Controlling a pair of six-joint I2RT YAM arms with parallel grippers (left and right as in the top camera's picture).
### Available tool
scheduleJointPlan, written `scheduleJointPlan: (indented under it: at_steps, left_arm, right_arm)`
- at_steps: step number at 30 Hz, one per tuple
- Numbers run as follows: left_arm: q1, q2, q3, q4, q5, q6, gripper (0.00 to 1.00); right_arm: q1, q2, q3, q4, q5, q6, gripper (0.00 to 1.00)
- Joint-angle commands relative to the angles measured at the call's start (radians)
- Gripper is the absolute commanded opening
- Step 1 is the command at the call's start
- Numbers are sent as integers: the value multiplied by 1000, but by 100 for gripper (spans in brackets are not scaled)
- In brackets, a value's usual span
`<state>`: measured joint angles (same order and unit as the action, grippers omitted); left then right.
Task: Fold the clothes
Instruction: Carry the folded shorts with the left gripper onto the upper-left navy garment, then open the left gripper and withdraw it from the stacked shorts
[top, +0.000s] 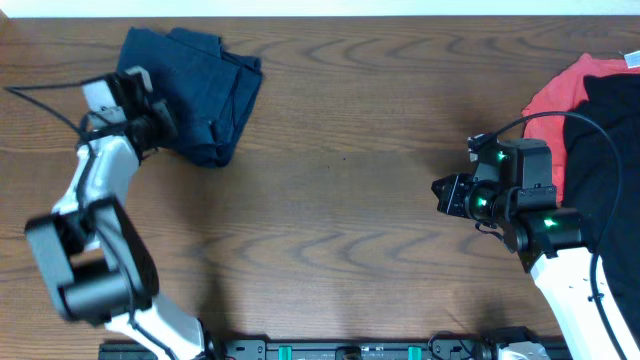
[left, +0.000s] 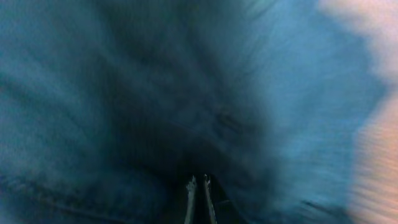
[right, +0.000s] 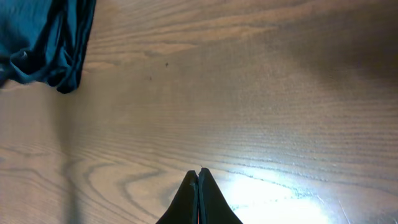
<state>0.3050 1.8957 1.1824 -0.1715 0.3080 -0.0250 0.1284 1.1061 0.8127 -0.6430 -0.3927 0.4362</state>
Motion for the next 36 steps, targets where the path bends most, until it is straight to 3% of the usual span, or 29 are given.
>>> scheduleJointPlan:
  at_steps: [1,6,9,12,19,27,29,31,32,33,34,36]
  left_arm:
    - [11,67,5,2,-70,14,8]
    - [19,33,18,-2,-70,13,10]
    - [19,-55,28,-19,-70,4,35]
    - [19,-204,43,-72,-68,-2,46]
    - [-5,-573,58,-335,113,-2,51]
    - [-134,-890,58,-791,125,26,56]
    - [-159,-946,58,-886,109,26,60]
    - [-176,-987,58,-963,81,25,75]
    - [-182,-1005,58,-1003,59,25,81]
    - [-184,-1017,58,-1033,40,25,90]
    - [-184,-1026,58,-1060,23,25,98]
    - [-184,-1036,55,-1083,-13,25,98]
  right_arm:
    - [-3,13,4,-5,0,-14,1]
    - [-4,16,4,-4,9,-15,1]
    - [-4,16,4,-9,36,-22,2]
    - [-4,16,5,-25,83,-50,2]
    - [-4,-6,38,-11,89,-150,1]
    - [-4,-89,309,-158,89,-280,6]
    - [-4,-111,365,-199,89,-309,16]
    - [-4,-137,398,-229,89,-314,41]
    - [-4,-151,405,-240,89,-314,62]
    - [-4,-166,407,-251,89,-314,98]
    - [-4,-184,406,-266,89,-314,99]
    - [-4,-211,406,-304,89,-314,99]
